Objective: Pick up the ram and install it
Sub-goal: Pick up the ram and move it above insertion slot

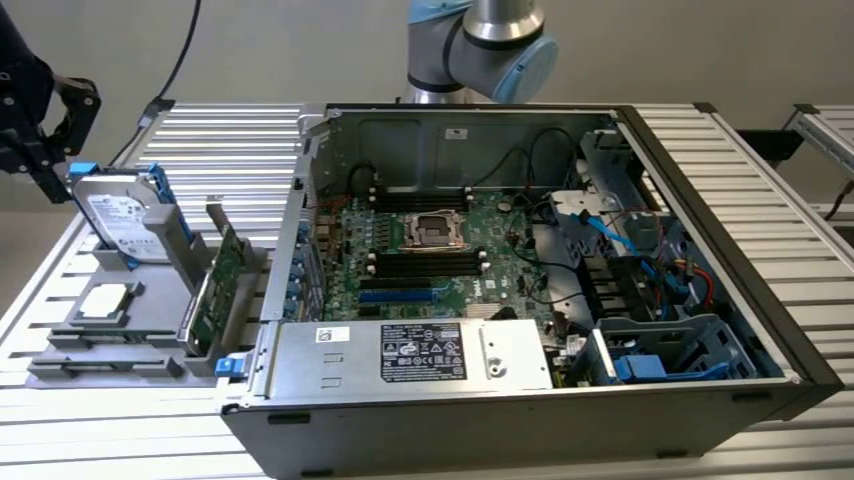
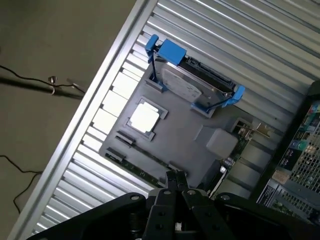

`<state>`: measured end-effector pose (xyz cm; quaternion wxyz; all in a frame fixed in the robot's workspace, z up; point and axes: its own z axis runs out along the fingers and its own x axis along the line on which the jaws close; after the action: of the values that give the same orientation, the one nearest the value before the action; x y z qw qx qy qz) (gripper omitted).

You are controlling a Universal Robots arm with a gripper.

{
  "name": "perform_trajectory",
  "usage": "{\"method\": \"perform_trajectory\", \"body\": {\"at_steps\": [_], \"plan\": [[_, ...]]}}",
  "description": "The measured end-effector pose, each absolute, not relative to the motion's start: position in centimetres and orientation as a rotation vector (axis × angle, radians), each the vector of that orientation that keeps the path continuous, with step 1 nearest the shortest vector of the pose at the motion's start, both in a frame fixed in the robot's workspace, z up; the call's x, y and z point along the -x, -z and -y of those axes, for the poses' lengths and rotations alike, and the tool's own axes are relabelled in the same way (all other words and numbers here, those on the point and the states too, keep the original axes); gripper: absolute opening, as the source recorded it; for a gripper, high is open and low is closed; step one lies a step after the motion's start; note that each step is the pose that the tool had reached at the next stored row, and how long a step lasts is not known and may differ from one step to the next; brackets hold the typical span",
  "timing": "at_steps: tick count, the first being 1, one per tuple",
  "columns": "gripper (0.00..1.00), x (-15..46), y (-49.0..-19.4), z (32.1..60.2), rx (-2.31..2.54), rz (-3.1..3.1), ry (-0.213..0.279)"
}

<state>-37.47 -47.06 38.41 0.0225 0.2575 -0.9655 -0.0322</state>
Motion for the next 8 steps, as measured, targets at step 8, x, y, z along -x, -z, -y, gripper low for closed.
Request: {"method": "perform_trajectory", "body": {"at_steps": [8], "plan": [[0.11, 37.46, -38.36, 47.06, -1.012, 2.921, 0.099]]}}
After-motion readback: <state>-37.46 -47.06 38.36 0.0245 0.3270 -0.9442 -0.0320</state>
